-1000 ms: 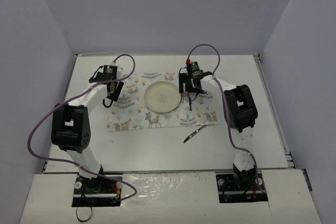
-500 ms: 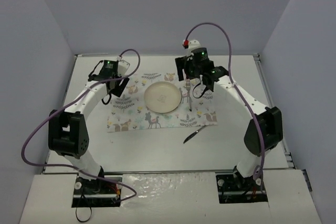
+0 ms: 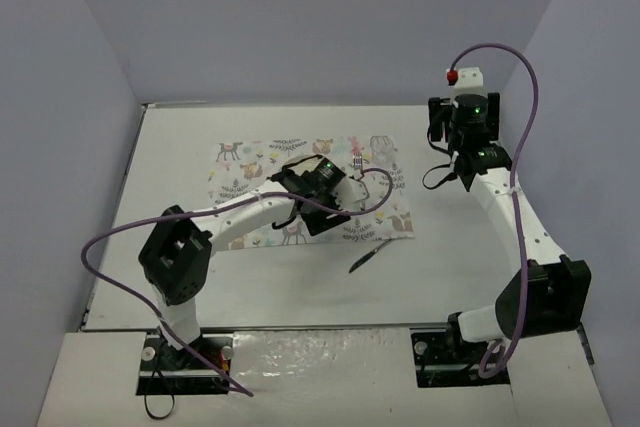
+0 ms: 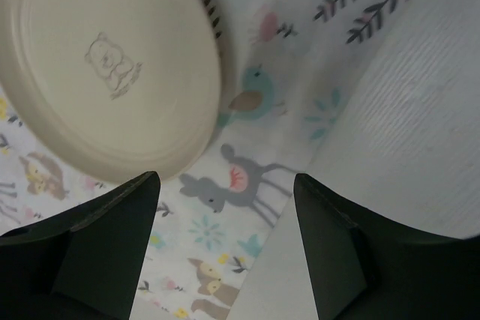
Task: Set the dinner table for one person
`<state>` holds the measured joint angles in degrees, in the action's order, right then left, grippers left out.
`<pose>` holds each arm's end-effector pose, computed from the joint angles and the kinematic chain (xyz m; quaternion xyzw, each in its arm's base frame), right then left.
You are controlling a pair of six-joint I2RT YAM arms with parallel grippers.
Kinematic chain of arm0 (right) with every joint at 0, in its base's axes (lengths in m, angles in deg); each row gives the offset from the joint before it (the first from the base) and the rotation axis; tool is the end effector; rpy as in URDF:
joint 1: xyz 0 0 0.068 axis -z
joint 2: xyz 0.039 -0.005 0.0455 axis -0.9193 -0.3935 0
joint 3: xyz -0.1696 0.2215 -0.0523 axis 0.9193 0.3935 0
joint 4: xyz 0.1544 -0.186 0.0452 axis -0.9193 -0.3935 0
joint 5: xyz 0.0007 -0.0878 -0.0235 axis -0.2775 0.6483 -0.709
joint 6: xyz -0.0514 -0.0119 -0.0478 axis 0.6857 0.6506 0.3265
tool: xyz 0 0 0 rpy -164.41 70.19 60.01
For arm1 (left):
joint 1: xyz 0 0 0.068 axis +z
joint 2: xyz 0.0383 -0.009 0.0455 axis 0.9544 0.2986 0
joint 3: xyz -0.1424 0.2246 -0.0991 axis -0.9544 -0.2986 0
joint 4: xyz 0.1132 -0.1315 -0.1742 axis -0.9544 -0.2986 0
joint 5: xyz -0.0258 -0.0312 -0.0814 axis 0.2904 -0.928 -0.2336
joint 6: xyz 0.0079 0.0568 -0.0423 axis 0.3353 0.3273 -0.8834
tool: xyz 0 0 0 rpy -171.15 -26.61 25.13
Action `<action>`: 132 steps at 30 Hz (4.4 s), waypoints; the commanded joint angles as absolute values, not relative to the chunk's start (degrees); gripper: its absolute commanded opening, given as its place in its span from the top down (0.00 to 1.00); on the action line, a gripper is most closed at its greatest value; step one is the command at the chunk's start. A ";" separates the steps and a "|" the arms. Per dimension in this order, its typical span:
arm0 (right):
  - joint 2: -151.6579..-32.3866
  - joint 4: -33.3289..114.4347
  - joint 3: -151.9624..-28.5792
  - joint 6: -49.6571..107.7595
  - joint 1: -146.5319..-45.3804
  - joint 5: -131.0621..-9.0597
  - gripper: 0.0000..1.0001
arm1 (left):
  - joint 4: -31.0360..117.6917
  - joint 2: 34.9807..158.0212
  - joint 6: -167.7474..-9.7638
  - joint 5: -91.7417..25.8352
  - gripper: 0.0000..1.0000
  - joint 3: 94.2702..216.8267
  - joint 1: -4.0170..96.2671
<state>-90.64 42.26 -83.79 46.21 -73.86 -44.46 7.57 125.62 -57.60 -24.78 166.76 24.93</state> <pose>0.3338 0.0230 0.3804 -0.0140 0.7601 -0.1375 0.6350 0.2691 -0.2960 0.2453 0.5282 0.7935 -0.0741 0.2932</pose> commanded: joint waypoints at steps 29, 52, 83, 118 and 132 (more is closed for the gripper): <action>-81.37 45.39 -66.77 47.60 -68.85 -46.57 0.15 | 5.32 143.88 -63.91 -27.73 0.33 187.99 9.84; -80.15 45.45 -66.01 47.43 -68.37 -46.56 0.15 | -0.28 153.50 -63.59 -39.32 0.71 195.78 9.87; -78.71 36.31 -79.18 56.44 -67.09 -58.70 0.11 | -3.42 132.89 -41.36 -33.50 1.00 166.81 4.25; -86.99 30.76 -82.36 52.55 -67.09 -59.96 0.08 | -10.72 128.66 -83.95 -48.36 0.54 176.62 14.48; -85.48 30.35 -78.87 54.34 -67.17 -64.97 0.10 | -7.88 130.05 -83.79 -52.81 0.64 168.21 16.92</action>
<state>-87.67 28.91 -79.79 53.12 -67.23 -63.44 -9.57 130.45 -82.79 -51.03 168.00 16.06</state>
